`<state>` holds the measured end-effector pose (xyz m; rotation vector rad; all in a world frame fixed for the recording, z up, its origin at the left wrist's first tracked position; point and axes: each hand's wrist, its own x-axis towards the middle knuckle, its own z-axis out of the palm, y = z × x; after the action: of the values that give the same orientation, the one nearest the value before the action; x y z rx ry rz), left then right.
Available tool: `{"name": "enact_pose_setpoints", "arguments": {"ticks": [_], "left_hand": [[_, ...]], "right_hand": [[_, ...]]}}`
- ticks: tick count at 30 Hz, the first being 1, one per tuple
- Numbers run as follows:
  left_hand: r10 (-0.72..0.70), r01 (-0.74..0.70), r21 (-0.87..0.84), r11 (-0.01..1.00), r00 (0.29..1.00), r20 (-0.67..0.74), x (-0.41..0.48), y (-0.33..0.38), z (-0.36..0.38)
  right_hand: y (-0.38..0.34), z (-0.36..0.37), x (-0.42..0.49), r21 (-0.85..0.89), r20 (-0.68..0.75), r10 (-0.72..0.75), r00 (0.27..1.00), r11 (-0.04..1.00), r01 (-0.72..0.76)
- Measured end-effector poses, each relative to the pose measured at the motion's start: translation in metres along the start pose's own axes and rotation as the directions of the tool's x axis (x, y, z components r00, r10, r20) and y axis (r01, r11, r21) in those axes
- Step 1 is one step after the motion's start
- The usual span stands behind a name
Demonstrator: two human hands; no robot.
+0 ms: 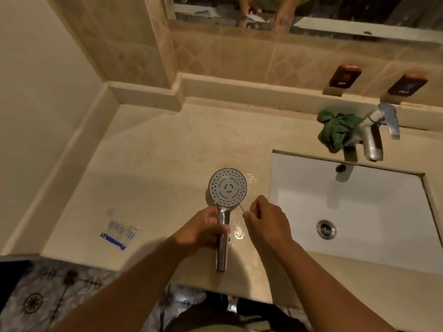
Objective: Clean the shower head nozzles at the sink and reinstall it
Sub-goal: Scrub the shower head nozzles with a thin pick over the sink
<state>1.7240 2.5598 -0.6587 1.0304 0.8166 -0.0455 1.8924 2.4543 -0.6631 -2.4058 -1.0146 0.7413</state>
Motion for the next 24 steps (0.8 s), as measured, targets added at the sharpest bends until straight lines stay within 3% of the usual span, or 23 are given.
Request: {"name": "enact_pose_setpoints", "arguments": {"ticks": [5, 13, 18, 24], "left_hand": [[-0.044, 0.031, -0.097, 0.995, 0.990, -0.136, 0.009, -0.006, -0.002], [-0.078, 0.017, -0.307, 0.952, 0.979, -0.187, 0.006, -0.015, 0.004], [-0.081, 0.005, -0.368, 0.930, 0.978, -0.192, 0.011, -0.016, 0.008], [-0.118, 0.064, -0.358, 0.931, 0.984, -0.132, 0.016, -0.005, 0.027]], "right_hand": [[0.001, 0.010, 0.008, -0.189, 0.052, -0.035, 0.998, 0.981, 0.044], [0.004, 0.005, 0.016, -0.215, 0.143, -0.031, 0.989, 0.975, 0.062], [0.019, -0.008, 0.008, -0.124, 0.164, -0.008, 0.986, 0.992, 0.029], [0.040, -0.029, -0.001, 0.187, 0.176, 0.092, 0.980, 0.974, -0.125]]}}
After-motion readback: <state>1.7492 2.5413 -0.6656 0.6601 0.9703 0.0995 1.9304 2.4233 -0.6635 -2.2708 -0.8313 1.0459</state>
